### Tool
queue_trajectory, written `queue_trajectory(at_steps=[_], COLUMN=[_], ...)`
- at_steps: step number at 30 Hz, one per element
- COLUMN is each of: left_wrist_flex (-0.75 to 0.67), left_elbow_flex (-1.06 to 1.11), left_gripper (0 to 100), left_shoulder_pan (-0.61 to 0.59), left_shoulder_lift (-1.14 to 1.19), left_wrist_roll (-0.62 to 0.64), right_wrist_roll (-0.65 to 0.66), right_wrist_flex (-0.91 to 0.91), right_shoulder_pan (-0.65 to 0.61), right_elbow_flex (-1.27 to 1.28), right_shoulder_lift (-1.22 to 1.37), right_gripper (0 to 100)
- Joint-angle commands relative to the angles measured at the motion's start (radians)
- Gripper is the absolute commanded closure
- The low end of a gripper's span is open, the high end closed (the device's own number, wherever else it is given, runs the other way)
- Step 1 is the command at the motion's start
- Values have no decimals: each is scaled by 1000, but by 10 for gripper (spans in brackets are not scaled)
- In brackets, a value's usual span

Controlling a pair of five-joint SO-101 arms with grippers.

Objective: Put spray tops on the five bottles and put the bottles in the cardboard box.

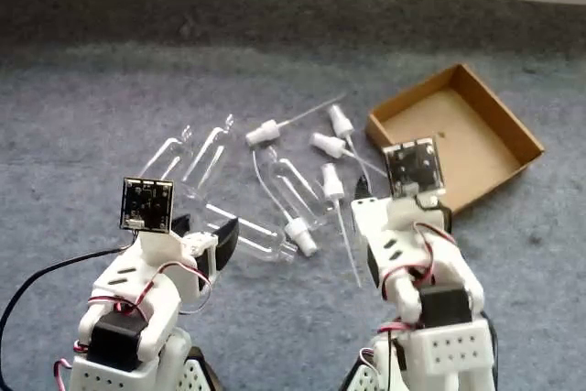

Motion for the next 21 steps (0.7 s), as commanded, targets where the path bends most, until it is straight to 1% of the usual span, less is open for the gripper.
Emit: queue_trajectory(at_steps=[1,5,11,13,16,18,21], left_wrist_flex=[21,21,15,14,14,14,14], left_elbow_flex=[-47,-45,-21,-7,10,16,16], left_gripper=[779,780,780,780,780,790,873], left_shoulder_pan=[-54,-90,-93,-93,-93,-93,-93], left_shoulder_lift=[8,8,8,8,8,8,8], left_wrist_roll=[-5,-2,-2,-2,-2,-2,-8], right_wrist_roll=[12,12,12,12,12,51,121], right_wrist_flex=[35,44,47,47,56,120,295], right_shoulder_pan=[42,88,136,154,185,197,199], right_elbow_flex=[-143,-220,-298,-329,-397,-472,-628], right_shoulder_lift=[180,328,455,476,496,513,578], right_gripper=[775,775,785,836,947,985,968])
